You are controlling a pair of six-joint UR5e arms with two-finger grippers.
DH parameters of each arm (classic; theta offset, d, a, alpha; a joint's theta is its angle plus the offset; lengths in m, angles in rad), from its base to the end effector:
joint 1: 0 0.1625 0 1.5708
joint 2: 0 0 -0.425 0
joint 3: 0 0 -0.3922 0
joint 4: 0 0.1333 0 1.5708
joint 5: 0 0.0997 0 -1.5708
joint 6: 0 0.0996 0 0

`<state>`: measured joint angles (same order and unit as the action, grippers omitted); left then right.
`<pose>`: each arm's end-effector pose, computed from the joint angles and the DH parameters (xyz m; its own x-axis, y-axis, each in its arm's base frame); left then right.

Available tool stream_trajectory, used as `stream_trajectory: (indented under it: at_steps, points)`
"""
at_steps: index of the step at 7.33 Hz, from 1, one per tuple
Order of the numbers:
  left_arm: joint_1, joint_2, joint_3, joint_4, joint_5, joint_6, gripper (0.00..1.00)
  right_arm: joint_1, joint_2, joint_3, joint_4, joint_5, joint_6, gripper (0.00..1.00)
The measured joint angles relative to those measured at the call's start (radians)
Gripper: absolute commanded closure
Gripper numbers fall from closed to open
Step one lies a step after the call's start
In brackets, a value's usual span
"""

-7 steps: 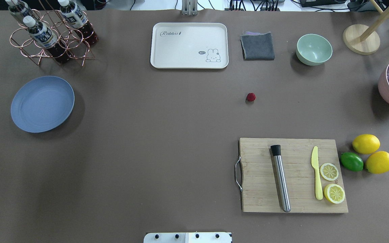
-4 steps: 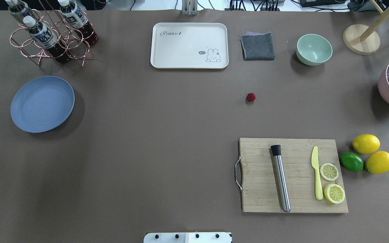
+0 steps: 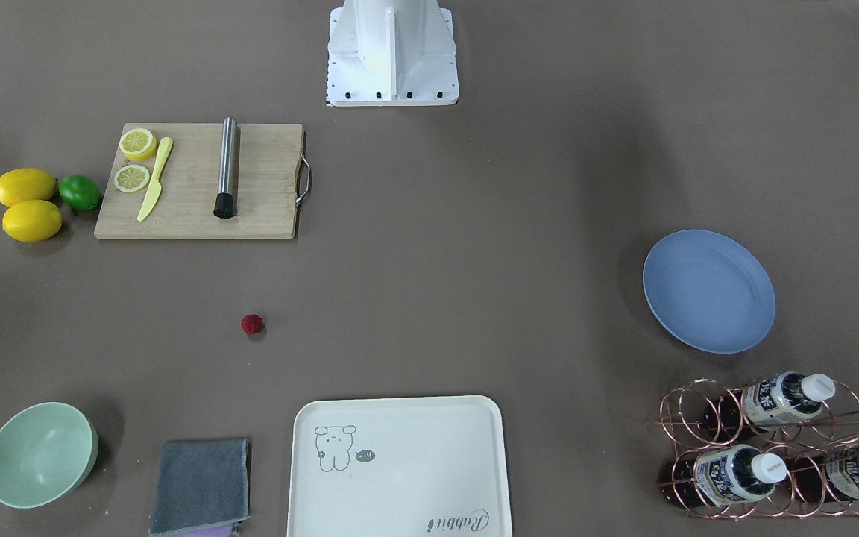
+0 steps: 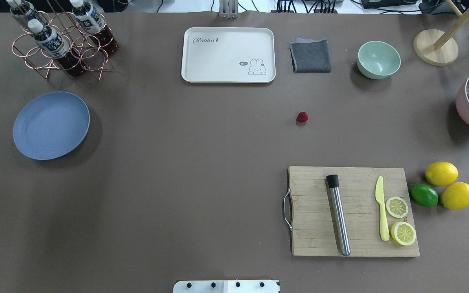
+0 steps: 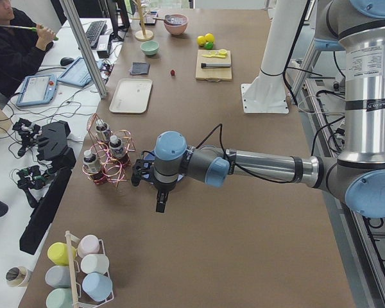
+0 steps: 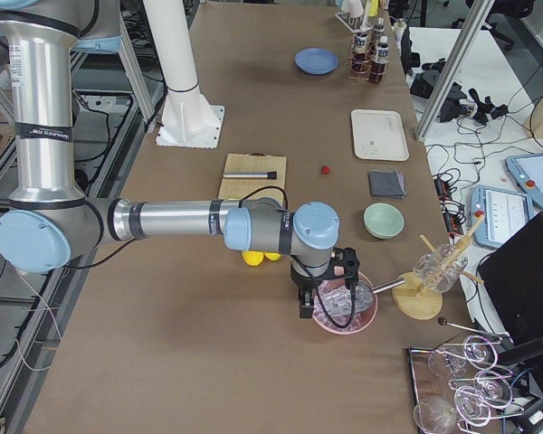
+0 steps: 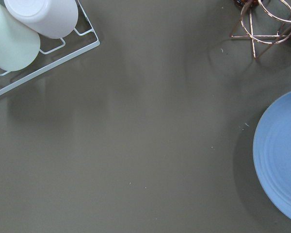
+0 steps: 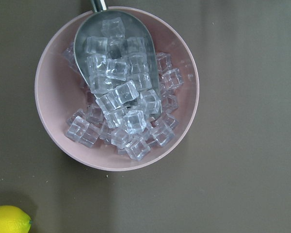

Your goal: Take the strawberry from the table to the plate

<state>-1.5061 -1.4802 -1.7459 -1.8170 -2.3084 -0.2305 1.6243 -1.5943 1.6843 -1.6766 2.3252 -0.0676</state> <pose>-0.0358 -0.4739 0.5900 0.7192 0.0431 -0.6934 0.1060 0.9796 0.1708 0.0906 -0.4750 0.6263 0.7290 -0.0178 0.6843 -0.0042 0.9995 0.0305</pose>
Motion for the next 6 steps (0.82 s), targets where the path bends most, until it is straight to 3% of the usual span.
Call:
stream_trajectory:
  at_steps: [6]
  points:
    - [0.001, -0.008, 0.024, -0.012, -0.006, 0.005, 0.02, 0.000, -0.009, 0.000, 0.005, -0.021, -0.001, 0.00]
